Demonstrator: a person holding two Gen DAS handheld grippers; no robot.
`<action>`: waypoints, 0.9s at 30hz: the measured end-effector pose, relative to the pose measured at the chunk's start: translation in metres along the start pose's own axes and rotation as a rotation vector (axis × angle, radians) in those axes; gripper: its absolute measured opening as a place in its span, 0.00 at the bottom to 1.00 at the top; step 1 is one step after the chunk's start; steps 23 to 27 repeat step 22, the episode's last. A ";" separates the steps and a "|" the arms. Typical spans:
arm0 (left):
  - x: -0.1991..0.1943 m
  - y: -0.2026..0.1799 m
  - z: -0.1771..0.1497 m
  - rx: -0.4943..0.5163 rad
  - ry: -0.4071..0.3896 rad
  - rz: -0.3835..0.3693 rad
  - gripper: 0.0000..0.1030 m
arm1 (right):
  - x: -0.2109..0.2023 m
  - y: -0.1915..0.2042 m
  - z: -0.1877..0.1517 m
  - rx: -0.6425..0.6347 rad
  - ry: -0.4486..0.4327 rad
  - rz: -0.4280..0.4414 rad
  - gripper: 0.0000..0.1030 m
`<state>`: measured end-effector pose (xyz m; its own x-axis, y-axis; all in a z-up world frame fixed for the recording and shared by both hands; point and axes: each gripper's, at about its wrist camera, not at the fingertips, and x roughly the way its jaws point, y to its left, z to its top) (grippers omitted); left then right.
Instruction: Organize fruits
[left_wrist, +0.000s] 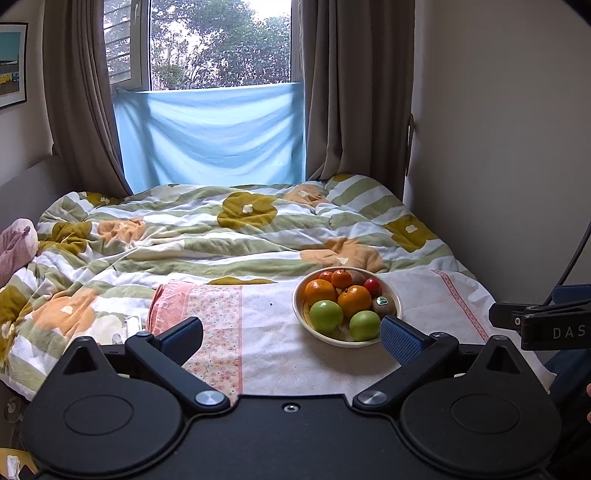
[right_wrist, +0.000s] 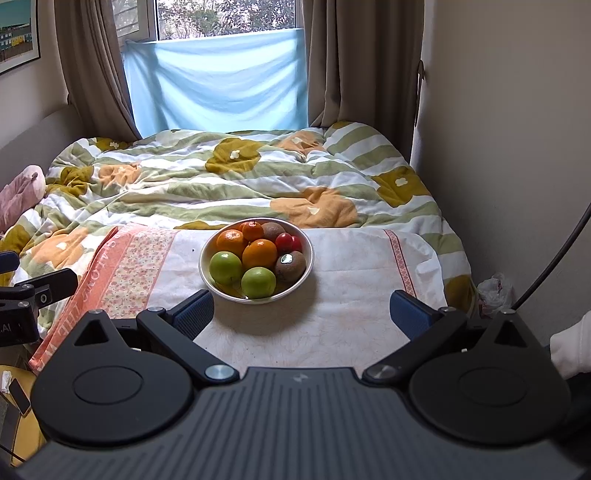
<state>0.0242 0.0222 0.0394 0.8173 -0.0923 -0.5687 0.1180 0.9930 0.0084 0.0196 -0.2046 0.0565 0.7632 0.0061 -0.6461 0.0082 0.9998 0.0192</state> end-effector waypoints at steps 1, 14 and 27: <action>0.000 0.000 0.000 0.000 0.000 0.001 1.00 | 0.000 0.000 0.000 0.000 0.000 0.000 1.00; 0.004 0.004 0.000 -0.012 -0.021 -0.005 1.00 | 0.008 0.002 0.001 0.002 0.006 0.001 1.00; 0.019 0.007 0.005 -0.016 0.001 -0.007 1.00 | 0.030 0.009 0.007 0.001 0.037 0.007 1.00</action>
